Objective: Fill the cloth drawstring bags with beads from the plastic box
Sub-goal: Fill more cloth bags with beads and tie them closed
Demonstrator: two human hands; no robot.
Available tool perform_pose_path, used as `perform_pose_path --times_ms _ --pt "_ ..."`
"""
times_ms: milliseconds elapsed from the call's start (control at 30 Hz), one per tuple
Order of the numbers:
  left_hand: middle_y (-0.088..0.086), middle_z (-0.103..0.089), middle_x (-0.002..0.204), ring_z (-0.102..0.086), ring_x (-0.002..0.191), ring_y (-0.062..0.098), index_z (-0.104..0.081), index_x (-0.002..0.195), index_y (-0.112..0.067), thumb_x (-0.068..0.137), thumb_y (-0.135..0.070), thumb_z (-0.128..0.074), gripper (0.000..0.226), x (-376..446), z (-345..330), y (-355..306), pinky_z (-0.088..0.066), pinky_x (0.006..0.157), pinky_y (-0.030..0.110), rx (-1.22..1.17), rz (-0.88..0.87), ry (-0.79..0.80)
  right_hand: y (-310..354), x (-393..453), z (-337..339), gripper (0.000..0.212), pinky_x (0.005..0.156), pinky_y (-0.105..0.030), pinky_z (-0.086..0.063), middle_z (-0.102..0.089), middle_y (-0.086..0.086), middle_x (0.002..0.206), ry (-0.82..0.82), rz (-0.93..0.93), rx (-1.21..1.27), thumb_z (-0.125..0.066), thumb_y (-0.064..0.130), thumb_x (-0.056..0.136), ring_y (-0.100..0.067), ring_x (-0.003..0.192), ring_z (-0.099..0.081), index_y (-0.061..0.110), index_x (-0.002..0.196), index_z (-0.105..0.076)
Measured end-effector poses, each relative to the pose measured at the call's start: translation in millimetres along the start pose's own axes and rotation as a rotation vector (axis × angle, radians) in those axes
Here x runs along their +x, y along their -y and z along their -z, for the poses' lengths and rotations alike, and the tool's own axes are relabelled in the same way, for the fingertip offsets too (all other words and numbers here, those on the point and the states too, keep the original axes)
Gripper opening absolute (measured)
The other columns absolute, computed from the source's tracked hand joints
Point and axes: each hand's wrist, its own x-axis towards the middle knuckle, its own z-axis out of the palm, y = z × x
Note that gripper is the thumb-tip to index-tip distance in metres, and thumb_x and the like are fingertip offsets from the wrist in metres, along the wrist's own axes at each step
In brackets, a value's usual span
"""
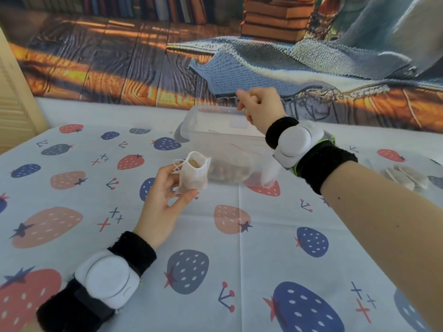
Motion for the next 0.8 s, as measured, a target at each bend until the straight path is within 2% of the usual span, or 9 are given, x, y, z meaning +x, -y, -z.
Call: perform_pose_path --times_ms 67,133,233,333,400,533,633,800 --pt "-0.001 -0.065 0.113 -0.063 0.102 0.01 -0.046 0.118 -0.024 0.078 -0.022 -0.073 0.048 1.0 2.8 5.6 -0.046 0.089 0.026 0.054 0.038 0.021 3.8 -4.1 4.9 0.044 0.042 -0.016 -0.031 -0.037 0.009 0.036 -0.065 0.014 0.175 -0.048 0.02 0.098 -0.006 0.032 -0.032 0.009 0.056 -0.049" --pt "-0.003 -0.065 0.112 -0.061 0.106 0.014 -0.047 0.118 -0.026 0.076 -0.025 -0.073 0.049 1.0 3.8 9.3 -0.045 0.093 0.03 0.067 0.084 0.045 8.6 -14.0 10.4 0.044 0.038 -0.015 -0.027 -0.037 0.006 0.038 -0.08 -0.009 0.296 -0.047 0.02 0.099 -0.008 0.031 -0.029 0.009 0.056 -0.045" --pt "-0.006 -0.063 0.115 -0.059 0.108 0.009 -0.047 0.115 -0.031 0.078 -0.021 -0.065 0.042 0.6 3.4 11.1 -0.044 0.091 0.026 0.074 0.119 0.047 14.6 -37.5 13.4 0.045 0.038 -0.016 -0.021 -0.035 -0.002 0.047 -0.077 -0.086 0.454 -0.046 0.026 0.099 -0.012 0.034 -0.025 0.01 0.056 -0.043" --pt "-0.006 -0.061 0.116 -0.058 0.11 0.009 -0.049 0.115 -0.028 0.086 -0.007 -0.063 0.038 0.3 3.9 11.6 -0.044 0.087 0.019 0.118 0.129 0.053 16.8 -67.6 13.1 0.046 0.038 -0.014 -0.016 -0.031 -0.004 0.051 0.03 -0.227 0.659 -0.042 0.034 0.099 -0.011 0.035 -0.023 0.012 0.058 -0.041" --pt "-0.003 -0.061 0.117 -0.058 0.109 0.009 -0.05 0.119 -0.019 0.086 -0.006 -0.062 0.037 0.4 3.5 11.4 -0.045 0.086 0.015 0.154 0.141 0.077 9.2 -90.6 10.3 0.048 0.038 -0.012 -0.016 -0.032 -0.003 0.05 0.124 -0.334 0.64 -0.04 0.04 0.098 -0.011 0.036 -0.024 0.013 0.058 -0.041" --pt "0.001 -0.062 0.119 -0.061 0.108 0.013 -0.051 0.124 -0.01 0.086 -0.009 -0.064 0.04 0.1 3.9 11.5 -0.047 0.094 0.025 0.207 0.178 0.134 -26.0 -128.6 -4.1 0.053 0.033 -0.011 -0.017 -0.036 -0.003 0.052 0.209 -0.716 0.592 -0.034 0.046 0.098 -0.01 0.033 -0.026 0.011 0.06 -0.042" --pt "0.001 -0.062 0.119 -0.062 0.106 0.011 -0.053 0.121 -0.014 0.085 -0.01 -0.065 0.038 -0.2 3.6 10.1 -0.047 0.095 0.025 0.214 0.185 0.147 -43.1 -140.5 -9.7 0.049 0.029 -0.01 -0.017 -0.037 -0.005 0.056 0.197 -0.967 0.793 -0.03 0.038 0.1 -0.008 0.03 -0.027 0.008 0.064 -0.044" --pt "0.0 -0.064 0.115 -0.064 0.099 0.004 -0.053 0.118 -0.018 0.084 -0.007 -0.065 0.037 -1.1 1.9 7.6 -0.047 0.084 0.013 0.206 0.189 0.159 -49.4 -141.9 -13.5 0.036 0.029 -0.012 -0.022 -0.049 -0.008 0.055 0.146 -0.963 0.999 -0.029 0.019 0.096 -0.008 0.034 -0.03 0.003 0.074 -0.052"
